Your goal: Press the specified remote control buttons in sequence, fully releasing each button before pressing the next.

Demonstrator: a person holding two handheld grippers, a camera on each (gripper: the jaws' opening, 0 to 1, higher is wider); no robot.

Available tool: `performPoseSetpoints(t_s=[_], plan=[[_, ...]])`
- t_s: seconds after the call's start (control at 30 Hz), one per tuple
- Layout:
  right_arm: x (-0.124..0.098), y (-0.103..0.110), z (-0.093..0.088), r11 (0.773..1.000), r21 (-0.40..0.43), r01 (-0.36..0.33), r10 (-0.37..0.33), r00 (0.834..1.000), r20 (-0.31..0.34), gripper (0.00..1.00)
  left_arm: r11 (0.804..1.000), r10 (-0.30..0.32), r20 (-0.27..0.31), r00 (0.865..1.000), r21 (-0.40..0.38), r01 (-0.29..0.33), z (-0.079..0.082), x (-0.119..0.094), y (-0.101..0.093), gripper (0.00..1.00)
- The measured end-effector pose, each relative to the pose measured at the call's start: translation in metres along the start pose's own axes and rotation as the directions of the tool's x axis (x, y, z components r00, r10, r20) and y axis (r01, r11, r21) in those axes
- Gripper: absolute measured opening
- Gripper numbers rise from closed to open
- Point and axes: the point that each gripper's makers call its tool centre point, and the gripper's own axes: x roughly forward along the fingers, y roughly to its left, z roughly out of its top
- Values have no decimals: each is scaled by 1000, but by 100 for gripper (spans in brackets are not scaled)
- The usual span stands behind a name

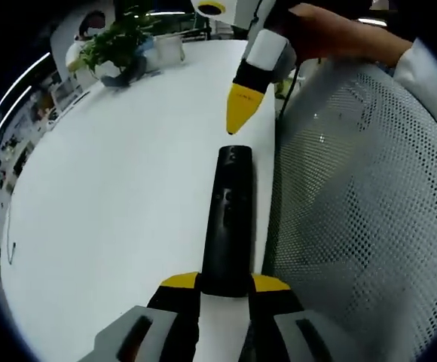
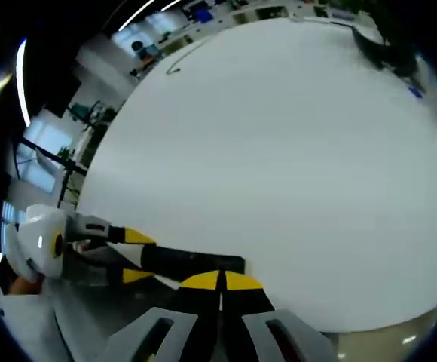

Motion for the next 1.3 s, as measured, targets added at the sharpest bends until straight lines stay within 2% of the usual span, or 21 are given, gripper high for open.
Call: performPoseSetpoints(t_s=[0.13,0.33,0.5,0.67,0.7,0.9,1.03,1.17,1.3], plan=[[2,2,0,1000,15,-19,20,1000,-12,0,1000,10,59,998,11,-11,0,0,0,24],[12,3,1,998,44,-46,48,997,-58,0,1000,27,110,994,-14,-26,1,0,1,24],[14,3,-1,998,38,-48,50,997,-65,0,999,43,156,987,-35,-38,2,0,0,24],[17,-1,0,998,45,-42,44,998,-51,0,998,43,175,984,-63,-32,2,0,1,24],[16,1,0,996,62,-57,60,997,-51,0,997,42,179,983,-66,-31,3,0,1,24],[17,-1,-1,994,87,-59,64,997,-53,0,994,57,183,981,-98,-39,3,0,0,25],[17,-4,-1,988,131,-76,82,996,-44,0,993,65,172,983,-105,-47,2,0,1,25],[18,-2,0,991,117,-62,67,997,-42,0,993,68,162,984,-111,-50,0,-1,1,25],[18,-3,0,991,115,-73,78,996,-37,0,994,60,176,983,-102,-43,0,-1,1,24]])
